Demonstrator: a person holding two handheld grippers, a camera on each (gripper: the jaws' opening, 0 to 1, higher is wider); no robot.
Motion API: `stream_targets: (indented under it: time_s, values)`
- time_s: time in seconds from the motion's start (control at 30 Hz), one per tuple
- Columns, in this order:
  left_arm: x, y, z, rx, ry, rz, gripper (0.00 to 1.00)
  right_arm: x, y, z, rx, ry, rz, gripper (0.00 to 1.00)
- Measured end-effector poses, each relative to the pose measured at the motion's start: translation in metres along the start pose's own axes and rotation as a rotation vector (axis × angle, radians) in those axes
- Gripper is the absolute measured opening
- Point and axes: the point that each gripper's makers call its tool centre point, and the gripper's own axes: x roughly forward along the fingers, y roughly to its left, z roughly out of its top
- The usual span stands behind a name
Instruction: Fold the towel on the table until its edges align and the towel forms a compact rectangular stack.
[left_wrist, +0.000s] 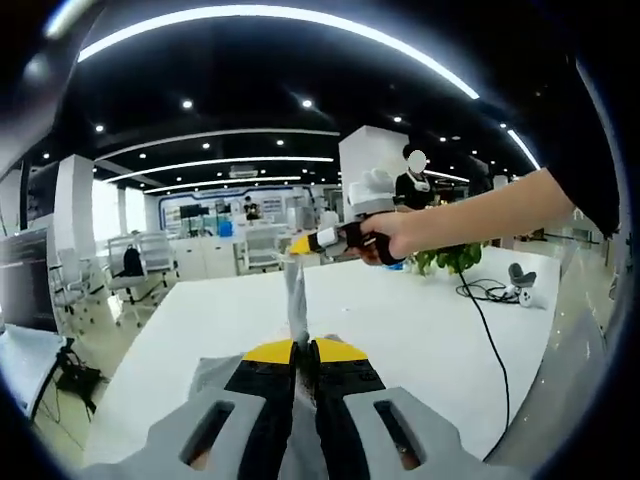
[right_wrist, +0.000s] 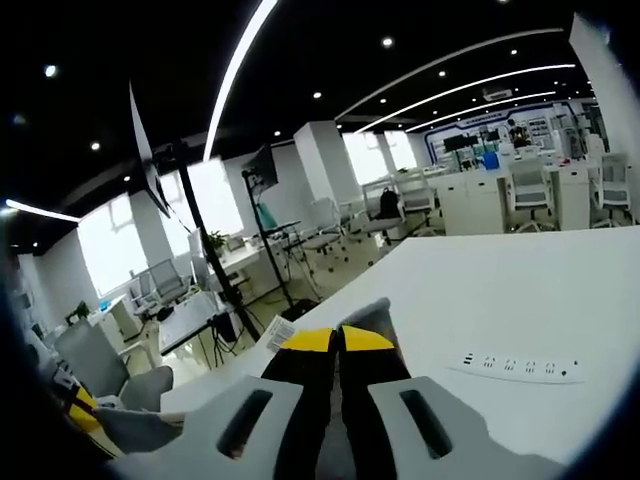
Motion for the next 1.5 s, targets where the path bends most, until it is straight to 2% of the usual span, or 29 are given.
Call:
stream_targets:
  time_s: [0.07,0.37,0.53,0.7,0.87,0.97,1.5]
  values:
    - [-0.001,0.001,-0.004,0.027,0.016,0.011,0.06,0.004,0.001,-0.002,-0.004,0.009,0.006,0.00]
    - [-0.008,0.012,-0.005,-0.011,0.003,0.059,0.06,0.020,0.015,-0.005,-0.008,0.019,0.037,0.00]
    - [-0.012,0.019,0.004,-0.016,-0.014,0.077,0.06,0.026,0.022,-0.002,-0.024,0.009,0.047,0.00]
    - [-0.016,0.023,0.016,0.019,-0.034,0.089,0.06,0.028,0.027,0.005,-0.033,-0.008,0.060,0.00]
    - [-0.017,0.027,0.019,0.022,-0.044,0.100,0.06,0.030,0.029,0.008,-0.035,-0.015,0.065,0.00]
    - [-0.015,0.031,0.010,0.009,-0.026,0.108,0.06,0.035,0.027,0.005,-0.038,-0.008,0.064,0.00]
    - [-0.017,0.057,-0.044,-0.075,0.062,0.163,0.06,0.063,0.038,-0.037,-0.042,0.070,0.080,0.00]
